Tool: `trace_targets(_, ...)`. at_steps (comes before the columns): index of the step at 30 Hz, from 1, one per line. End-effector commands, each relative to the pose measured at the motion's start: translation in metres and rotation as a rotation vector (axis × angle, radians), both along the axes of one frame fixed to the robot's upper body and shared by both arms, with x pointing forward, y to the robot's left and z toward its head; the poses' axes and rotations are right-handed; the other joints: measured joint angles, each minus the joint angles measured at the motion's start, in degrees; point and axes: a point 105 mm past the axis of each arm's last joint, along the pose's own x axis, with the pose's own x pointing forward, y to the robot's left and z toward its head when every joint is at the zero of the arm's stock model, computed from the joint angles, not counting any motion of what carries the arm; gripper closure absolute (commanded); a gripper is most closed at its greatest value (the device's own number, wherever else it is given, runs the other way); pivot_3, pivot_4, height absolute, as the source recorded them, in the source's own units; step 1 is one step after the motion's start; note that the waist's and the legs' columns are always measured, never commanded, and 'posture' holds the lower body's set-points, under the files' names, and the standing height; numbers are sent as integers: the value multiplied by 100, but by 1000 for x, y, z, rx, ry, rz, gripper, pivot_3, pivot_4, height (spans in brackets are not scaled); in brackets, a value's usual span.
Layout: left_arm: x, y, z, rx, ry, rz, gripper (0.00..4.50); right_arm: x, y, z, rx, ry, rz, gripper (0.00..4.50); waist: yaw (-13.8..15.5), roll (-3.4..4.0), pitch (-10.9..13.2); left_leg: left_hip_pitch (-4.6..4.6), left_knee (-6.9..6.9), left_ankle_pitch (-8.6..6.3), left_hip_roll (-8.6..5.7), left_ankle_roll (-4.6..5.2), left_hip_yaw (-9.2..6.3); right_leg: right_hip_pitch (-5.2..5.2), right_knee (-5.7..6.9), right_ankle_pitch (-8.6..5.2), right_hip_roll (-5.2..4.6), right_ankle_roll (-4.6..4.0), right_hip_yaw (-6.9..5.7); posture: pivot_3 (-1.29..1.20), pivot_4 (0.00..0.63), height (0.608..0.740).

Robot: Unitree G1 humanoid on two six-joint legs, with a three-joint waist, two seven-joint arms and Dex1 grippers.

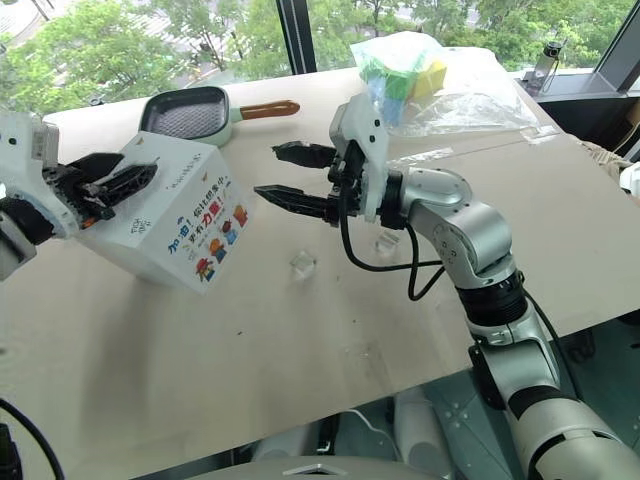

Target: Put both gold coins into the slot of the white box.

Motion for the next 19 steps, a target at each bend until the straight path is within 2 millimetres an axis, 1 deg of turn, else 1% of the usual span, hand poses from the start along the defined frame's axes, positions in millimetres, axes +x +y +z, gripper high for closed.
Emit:
trace_targets(1,-39,-42,32,-66,-164,-278,1555,-11,-18,9,38,-26,27,1265,-3,-1,0,-3,0,0,1,0,-1,0,-5,0,-1,0,0,0,150,721)
trace_targets(2,-51,-54,22,-81,-136,-356,1555,-12,-26,3,37,-11,32,1265,-11,0,-1,-5,0,0,2,0,-2,0,-9,0,-1,1,0,0,150,721)
trace_targets(3,-61,-63,5,-83,-76,-402,1555,-13,-35,-9,20,6,26,1265,-14,1,-2,-6,-5,0,2,1,-2,0,-18,0,-1,1,4,0,150,721)
trace_targets(4,-68,-69,-12,-88,-8,-428,1555,-13,-45,-23,-17,21,13,1265,-18,2,-5,-2,-7,-1,3,2,1,2,-20,0,-8,1,5,0,150,721)
trace_targets(5,-74,-73,-23,-91,35,-439,1555,-13,-51,-33,-44,30,4,1265,-16,3,-5,-3,-12,-2,4,3,1,4,-30,0,-7,1,4,0,150,721)
trace_targets(7,-72,-69,-48,-95,108,-348,1555,-5,-72,-69,-142,57,-72,1265,-3,3,-3,-3,-13,-5,4,9,4,5,-35,-1,-6,1,4,0,150,721)
trace_targets(8,-68,-65,-60,-84,128,-271,1555,-3,-84,-87,-180,71,-107,1265,9,3,-4,-6,-14,-5,4,9,4,4,-38,-1,-6,1,0,0,150,721)
trace_targets(9,-73,-68,-77,-70,157,-248,1555,-3,-100,-106,-193,100,-151,1265,41,2,-3,-2,-12,-5,4,9,6,10,-34,0,-6,1,1,0,150,721)
trace_targets(10,-80,-72,-92,-60,197,-253,1555,-4,-112,-117,-171,115,-180,1265,44,1,-3,9,-9,-5,4,10,7,25,-34,2,-5,-3,0,0,150,721)
trace_targets(11,-87,-75,-105,-30,230,-248,1555,-7,-120,-125,-157,123,-199,1265,44,1,-3,15,-8,-5,5,10,10,32,-36,5,-3,-7,1,0,150,721)
trace_targets(12,-93,-76,-113,-14,241,-241,1555,-10,-126,-132,-161,136,-211,1265,40,1,-3,25,-9,-6,7,11,14,44,-38,5,-3,-8,5,0,150,721)
trace_targets(16,-112,-71,-154,-20,322,-193,1555,-22,-143,-159,-212,164,-234,1265,48,5,5,64,-9,-9,12,17,39,80,-49,3,5,-9,15,0,150,721)
trace_targets(18,-115,-69,-165,-2,325,-185,1555,-24,-148,-166,-233,163,-240,1265,59,8,2,117,-9,-25,22,45,43,139,-58,-9,14,-22,8,0,150,721)
trace_targets(19,-115,-69,-168,-9,319,-190,1555,-24,-149,-168,-235,163,-244,1265,59,8,2,137,-9,-26,25,47,47,159,-59,-23,16,-12,7,0,150,721)
